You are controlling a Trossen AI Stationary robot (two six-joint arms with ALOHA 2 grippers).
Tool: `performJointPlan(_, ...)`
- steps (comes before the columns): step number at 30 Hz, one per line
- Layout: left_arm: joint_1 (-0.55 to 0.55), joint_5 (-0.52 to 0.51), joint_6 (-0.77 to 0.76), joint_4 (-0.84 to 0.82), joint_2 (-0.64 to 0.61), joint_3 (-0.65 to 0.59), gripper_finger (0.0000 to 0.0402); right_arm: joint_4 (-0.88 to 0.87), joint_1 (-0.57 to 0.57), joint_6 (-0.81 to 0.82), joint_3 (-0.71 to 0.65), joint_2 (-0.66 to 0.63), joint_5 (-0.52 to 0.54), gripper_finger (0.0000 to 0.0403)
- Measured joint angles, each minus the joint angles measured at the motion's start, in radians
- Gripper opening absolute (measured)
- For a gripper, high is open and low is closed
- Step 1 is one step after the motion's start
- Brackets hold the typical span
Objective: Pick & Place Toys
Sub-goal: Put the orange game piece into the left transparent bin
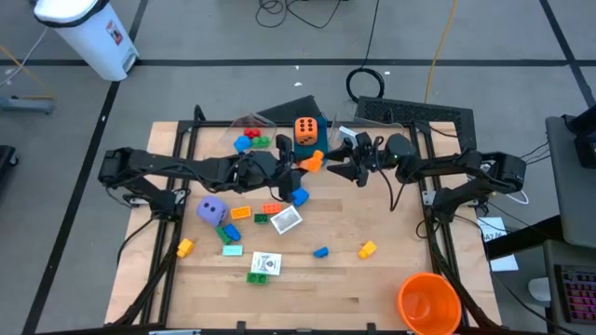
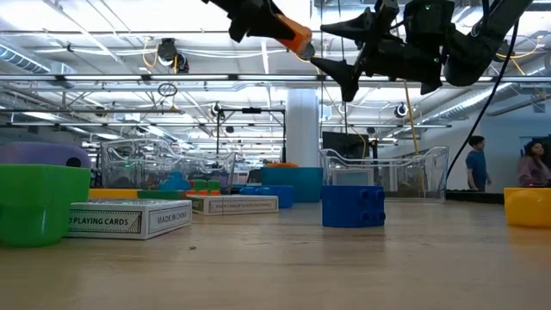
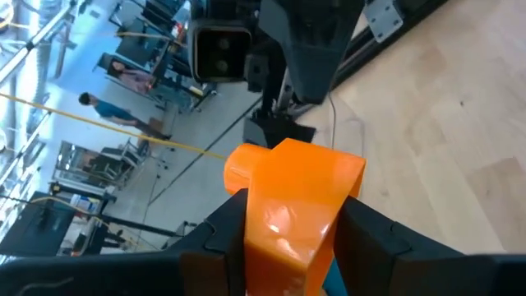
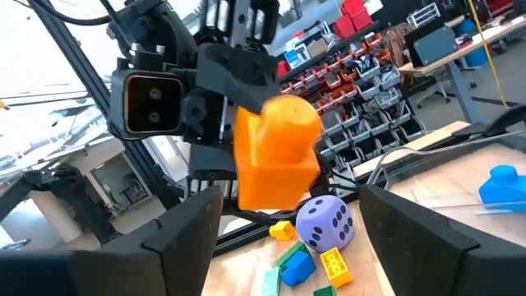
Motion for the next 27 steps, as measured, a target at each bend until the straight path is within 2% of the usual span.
performJointPlan(11, 0.004, 0.027, 0.03, 0.119, 0.039, 0.0, 0.013, 0.042, 0.057, -0.059, 0.0, 0.0, 0.048, 0.0291)
performJointPlan(16, 0.01, 0.034, 0.041, 0.172, 0.053, 0.0, 0.015, 0.089, 0.082, -0.072, 0.0, 0.0, 0.054, 0.0291)
performJointPlan(19, 0.01, 0.06, 0.046, 0.198, 0.068, 0.0, 0.0145, 0.096, 0.087, -0.077, 0.0, 0.0, 0.061, 0.0288)
performJointPlan(22, 0.01, 0.084, 0.046, 0.197, 0.07, 0.0, 0.013, 0.097, 0.089, -0.086, 0.0, 0.0, 0.077, 0.0281)
performJointPlan(27, 0.016, 0.089, 0.037, 0.199, 0.07, 0.0, 0.0137, 0.096, 0.09, -0.088, 0.0, 0.0, 0.076, 0.0247)
